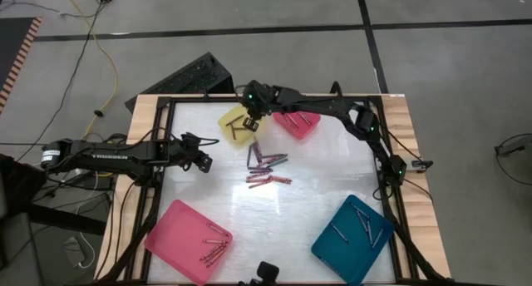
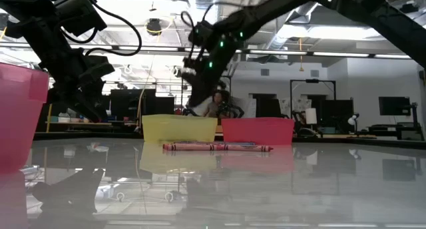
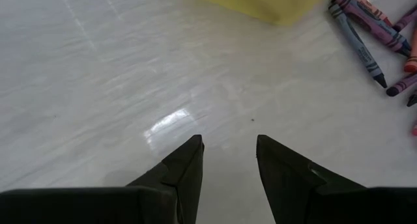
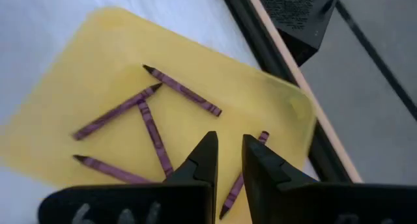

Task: Sort crayons
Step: Put the red crayon into the pink bin

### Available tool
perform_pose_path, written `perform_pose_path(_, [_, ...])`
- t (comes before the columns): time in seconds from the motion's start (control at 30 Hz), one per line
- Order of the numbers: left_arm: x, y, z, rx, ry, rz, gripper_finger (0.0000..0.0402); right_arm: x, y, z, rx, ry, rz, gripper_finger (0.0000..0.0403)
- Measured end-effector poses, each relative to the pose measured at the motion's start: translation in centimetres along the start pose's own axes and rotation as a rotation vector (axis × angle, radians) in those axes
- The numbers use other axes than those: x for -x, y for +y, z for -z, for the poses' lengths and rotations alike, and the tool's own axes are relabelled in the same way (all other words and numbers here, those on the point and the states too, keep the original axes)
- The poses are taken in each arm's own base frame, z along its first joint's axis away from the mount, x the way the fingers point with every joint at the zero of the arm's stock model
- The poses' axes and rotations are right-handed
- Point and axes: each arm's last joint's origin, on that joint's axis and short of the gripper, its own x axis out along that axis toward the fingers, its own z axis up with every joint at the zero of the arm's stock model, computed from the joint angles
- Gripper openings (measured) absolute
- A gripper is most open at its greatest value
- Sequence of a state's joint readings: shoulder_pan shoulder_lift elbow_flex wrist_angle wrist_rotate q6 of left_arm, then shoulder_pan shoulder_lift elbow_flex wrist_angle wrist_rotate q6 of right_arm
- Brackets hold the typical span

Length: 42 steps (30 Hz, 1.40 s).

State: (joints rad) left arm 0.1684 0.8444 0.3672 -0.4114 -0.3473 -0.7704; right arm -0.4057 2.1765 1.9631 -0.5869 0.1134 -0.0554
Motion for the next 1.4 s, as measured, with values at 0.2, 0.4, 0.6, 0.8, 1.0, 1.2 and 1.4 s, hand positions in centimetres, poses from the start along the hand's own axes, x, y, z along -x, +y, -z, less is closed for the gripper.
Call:
perform_pose_path(0.2, [0.0, 0.0, 0.0, 0.000, -0.001, 0.001, 0.0133, 4.3, 0.4, -2.2, -0.064, 0.088, -0.075, 0.0064])
perform_pose_path(0.4, [0.0, 0.0, 0.0, 0.000, -0.001, 0.001, 0.0133, 7.1, 2.1, -1.4, -0.095, 0.302, -0.090, 0.0064])
perform_pose_path(0.6, [0.0, 0.0, 0.0, 0.001, -0.001, 0.001, 0.0133, 8.7, 5.0, 1.1, -0.154, 0.585, -0.059, 0.0063])
perform_pose_path(0.8, [0.0, 0.0, 0.0, 0.001, 0.001, 0.003, 0.0133, 8.7, 10.0, 3.5, -0.036, 0.704, -0.081, 0.0063])
perform_pose_path(1.0, [0.0, -0.1, 0.1, 0.000, 0.032, 0.034, 0.0133, 9.3, 13.7, 5.4, 0.135, 0.698, -0.038, 0.0063])
perform_pose_path(1.2, [0.0, -0.1, 0.1, -0.017, 0.036, 0.039, 0.0133, 12.0, 13.2, 4.9, 0.239, 0.435, 0.000, 0.0063])
perform_pose_path(1.4, [0.0, -0.1, 0.1, -0.021, 0.035, 0.039, 0.0133, 11.9, 11.4, 6.0, 0.246, 0.171, -0.248, 0.0063])
